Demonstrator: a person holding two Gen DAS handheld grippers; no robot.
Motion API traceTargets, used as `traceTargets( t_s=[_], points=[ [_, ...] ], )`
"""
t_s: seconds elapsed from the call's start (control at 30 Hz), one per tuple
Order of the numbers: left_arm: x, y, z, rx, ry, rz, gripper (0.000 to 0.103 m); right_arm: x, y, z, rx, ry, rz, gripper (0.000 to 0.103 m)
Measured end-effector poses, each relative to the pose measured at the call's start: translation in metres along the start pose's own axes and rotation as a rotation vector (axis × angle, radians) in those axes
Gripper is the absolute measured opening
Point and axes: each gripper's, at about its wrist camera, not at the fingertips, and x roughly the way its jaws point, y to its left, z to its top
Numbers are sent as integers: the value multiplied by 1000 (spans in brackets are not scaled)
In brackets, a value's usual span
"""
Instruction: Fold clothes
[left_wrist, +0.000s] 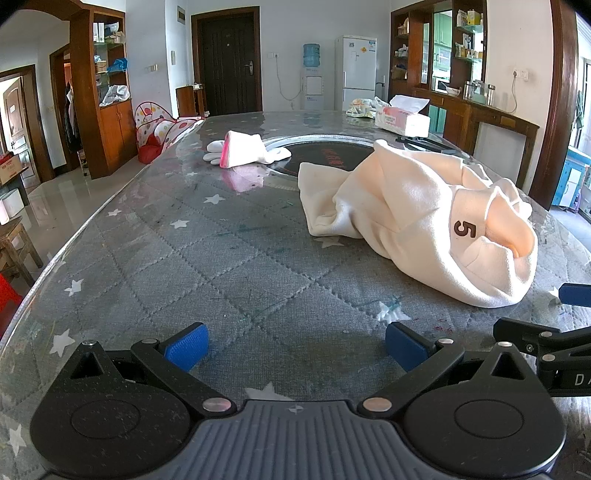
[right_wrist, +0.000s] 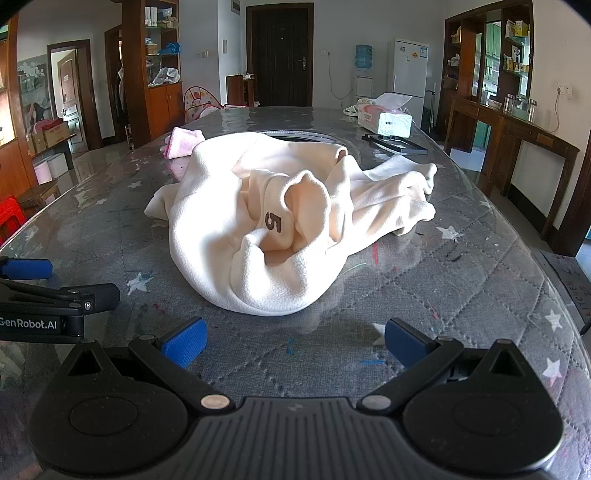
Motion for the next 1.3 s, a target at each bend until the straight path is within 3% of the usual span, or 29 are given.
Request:
traceTargets(
  t_s=[0.2, 0.57, 1.3],
  points=[
    [0, -1, 3, -19, 23, 16, 103, -2, -1, -1, -6, 3, 14, 103],
    [-12, -7, 2, -74, 53, 44, 103, -19, -9, -5, 103, 18, 7, 103],
    [-55, -29, 15, -45, 12, 51, 103, -42, -5, -10, 120, 9, -31, 103]
  ],
)
